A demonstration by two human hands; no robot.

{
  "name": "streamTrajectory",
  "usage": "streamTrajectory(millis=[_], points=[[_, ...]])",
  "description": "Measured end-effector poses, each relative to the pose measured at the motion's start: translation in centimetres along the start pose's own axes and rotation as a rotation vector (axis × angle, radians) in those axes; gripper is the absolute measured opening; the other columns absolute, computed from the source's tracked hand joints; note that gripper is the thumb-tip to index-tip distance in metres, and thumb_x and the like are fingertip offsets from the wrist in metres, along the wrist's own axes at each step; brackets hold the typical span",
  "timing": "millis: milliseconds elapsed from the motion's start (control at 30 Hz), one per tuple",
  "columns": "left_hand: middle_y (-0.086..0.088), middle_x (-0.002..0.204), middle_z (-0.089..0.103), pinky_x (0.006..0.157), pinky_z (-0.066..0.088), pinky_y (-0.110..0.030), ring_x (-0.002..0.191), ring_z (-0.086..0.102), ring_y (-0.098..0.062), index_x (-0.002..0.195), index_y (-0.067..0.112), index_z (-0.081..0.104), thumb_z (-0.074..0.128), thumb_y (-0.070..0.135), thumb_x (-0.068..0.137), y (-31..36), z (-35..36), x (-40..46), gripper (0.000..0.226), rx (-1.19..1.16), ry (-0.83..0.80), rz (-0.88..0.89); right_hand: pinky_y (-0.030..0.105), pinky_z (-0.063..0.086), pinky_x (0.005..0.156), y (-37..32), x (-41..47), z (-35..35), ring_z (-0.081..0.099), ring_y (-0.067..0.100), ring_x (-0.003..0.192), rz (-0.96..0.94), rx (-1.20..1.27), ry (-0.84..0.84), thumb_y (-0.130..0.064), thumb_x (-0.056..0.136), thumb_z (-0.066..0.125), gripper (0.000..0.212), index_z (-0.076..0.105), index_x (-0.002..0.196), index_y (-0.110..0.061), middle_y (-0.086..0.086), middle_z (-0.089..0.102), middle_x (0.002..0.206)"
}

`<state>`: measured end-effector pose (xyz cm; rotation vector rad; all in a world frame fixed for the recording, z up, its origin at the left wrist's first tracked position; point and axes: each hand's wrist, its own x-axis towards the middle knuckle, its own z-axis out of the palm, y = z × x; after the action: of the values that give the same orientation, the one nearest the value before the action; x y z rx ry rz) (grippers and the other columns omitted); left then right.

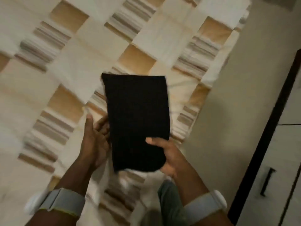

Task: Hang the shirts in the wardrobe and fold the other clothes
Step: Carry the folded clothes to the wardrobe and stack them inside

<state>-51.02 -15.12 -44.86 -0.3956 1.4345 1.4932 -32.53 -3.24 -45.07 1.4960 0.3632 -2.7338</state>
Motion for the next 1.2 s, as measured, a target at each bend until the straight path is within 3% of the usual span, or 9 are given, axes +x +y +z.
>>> streamTrajectory(millis=[167,233,367,667,867,933,1000,1100,1200], points=[[-0.009,0.14,0.066,0.098,0.059,-0.042,0.125,0.066,-0.031,0.145,0.018,0.056,0.078,0.045,0.085,-8.6,-17.5,-12.5,0.07,-0.005,0.079,-0.149,0.036,0.061,0.086,21.6,-6.0,-0.6,0.074,0.031,0.107,0.231,-0.252,0.035,0.007,0.075,0.079,0.06,0.063,0.132,-0.003,0.015,0.074,0.121],[-0.007,0.135,0.069,0.101,0.058,-0.046,0.12,0.069,-0.03,0.142,0.017,0.059,0.087,0.028,0.08,-12.0,-21.1,-14.4,0.069,0.06,0.142,-0.151,0.042,0.059,0.093,26.2,-7.1,-2.0,0.073,0.034,0.107,0.248,-0.341,0.108,-0.004,0.06,0.089,0.075,0.064,0.131,-0.004,0.016,0.075,0.118],[-0.005,0.129,0.072,0.109,0.05,-0.052,0.118,0.07,-0.028,0.136,0.015,0.064,0.097,0.039,0.06,-15.8,-24.4,-14.9,0.087,0.086,0.189,-0.135,0.049,0.054,0.104,31.0,-7.0,-3.8,0.072,0.028,0.113,0.107,-0.355,0.227,-0.015,0.052,0.096,0.093,0.06,0.137,-0.018,0.006,0.074,0.126],[-0.012,0.131,0.071,0.102,0.055,-0.051,0.119,0.069,-0.033,0.139,0.008,0.059,0.087,0.025,0.079,-16.9,-25.0,-14.2,0.069,0.021,0.05,-0.095,0.043,0.057,0.099,31.8,-6.6,-3.5,0.074,0.023,0.105,-0.023,-0.373,0.242,-0.003,0.073,0.088,0.046,0.071,0.11,-0.025,0.004,0.076,0.119],[-0.013,0.138,0.067,0.106,0.051,-0.053,0.127,0.064,-0.036,0.145,0.011,0.055,0.084,0.034,0.084,-16.2,-24.8,-16.7,0.071,0.136,-0.015,-0.054,0.046,0.042,0.117,32.1,-10.1,-3.8,0.061,0.032,0.13,0.023,-0.183,0.099,-0.037,0.091,0.073,0.054,0.064,0.138,-0.012,0.013,0.067,0.137],[-0.011,0.14,0.066,0.105,0.053,-0.049,0.127,0.065,-0.032,0.148,0.013,0.052,0.074,0.028,0.093,-16.9,-23.7,-19.4,0.06,0.225,-0.125,-0.074,0.044,0.042,0.116,33.0,-13.2,-5.3,0.061,0.03,0.13,0.027,-0.076,0.095,-0.05,0.097,0.062,0.047,0.074,0.127,-0.016,0.011,0.068,0.135],[-0.01,0.138,0.067,0.104,0.053,-0.046,0.124,0.067,-0.029,0.146,0.013,0.053,0.071,0.025,0.092,-19.5,-21.8,-22.6,0.058,0.354,-0.275,-0.116,0.038,0.051,0.099,35.4,-17.6,-8.3,0.076,0.019,0.103,-0.035,0.033,0.132,-0.051,0.101,0.053,0.044,0.086,0.096,-0.022,0.004,0.079,0.108],[-0.008,0.134,0.07,0.104,0.052,-0.047,0.121,0.068,-0.03,0.142,0.013,0.058,0.085,0.027,0.082,-24.4,-18.7,-27.1,0.068,0.558,-0.426,-0.184,0.034,0.06,0.083,40.4,-23.9,-12.5,0.078,0.015,0.079,-0.192,0.218,0.189,-0.046,0.097,0.063,0.04,0.086,0.078,-0.019,0.003,0.081,0.088],[-0.006,0.132,0.07,0.1,0.057,-0.042,0.12,0.069,-0.027,0.143,0.015,0.057,0.086,0.028,0.081,-30.1,-16.1,-31.0,0.069,0.751,-0.535,-0.235,0.034,0.063,0.083,46.9,-28.4,-17.5,0.078,0.022,0.088,-0.307,0.43,0.205,-0.039,0.065,0.092,0.033,0.086,0.088,-0.015,0.009,0.079,0.1]])
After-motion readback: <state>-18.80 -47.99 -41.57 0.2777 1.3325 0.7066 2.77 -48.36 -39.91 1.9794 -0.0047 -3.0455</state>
